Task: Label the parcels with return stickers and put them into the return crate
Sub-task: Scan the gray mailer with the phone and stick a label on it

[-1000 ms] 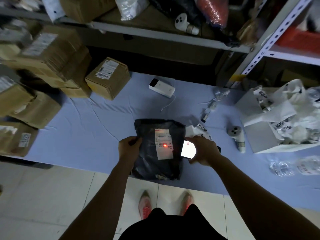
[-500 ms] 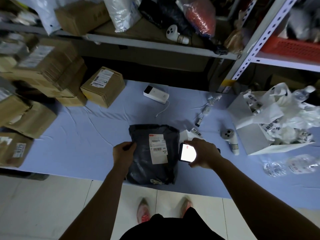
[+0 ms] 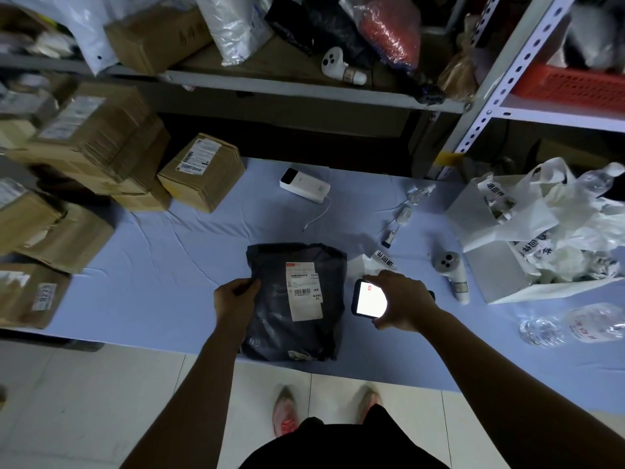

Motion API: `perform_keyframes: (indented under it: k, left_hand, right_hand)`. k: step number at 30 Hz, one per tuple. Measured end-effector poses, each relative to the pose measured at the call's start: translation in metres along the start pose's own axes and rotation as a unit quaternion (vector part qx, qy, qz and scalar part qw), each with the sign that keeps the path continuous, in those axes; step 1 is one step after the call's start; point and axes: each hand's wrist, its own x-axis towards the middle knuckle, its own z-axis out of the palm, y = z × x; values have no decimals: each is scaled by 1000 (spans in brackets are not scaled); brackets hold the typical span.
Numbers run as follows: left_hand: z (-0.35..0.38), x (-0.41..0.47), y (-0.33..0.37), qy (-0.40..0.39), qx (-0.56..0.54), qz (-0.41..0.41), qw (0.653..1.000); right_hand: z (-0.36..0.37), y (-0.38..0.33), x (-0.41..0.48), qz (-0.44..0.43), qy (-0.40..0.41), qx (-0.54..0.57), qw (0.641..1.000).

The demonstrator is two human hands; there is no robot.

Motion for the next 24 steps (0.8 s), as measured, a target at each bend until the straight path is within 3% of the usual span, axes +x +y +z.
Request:
perform_keyframes:
  k: [8, 14, 19, 24]
  left_hand:
    - [1, 5, -1, 22, 44, 11, 999]
    - [14, 9, -11, 57, 175, -30, 983]
    - [60, -9, 2, 43, 343, 110, 932]
    - [121, -40, 16, -67, 321, 272, 905]
  right_hand:
    - [2, 17, 1, 18, 5, 56, 998]
    - [50, 44, -12, 149, 59, 170, 972]
    - [86, 71, -22, 204, 69, 206, 955]
    - [103, 90, -21, 215, 70, 205, 952]
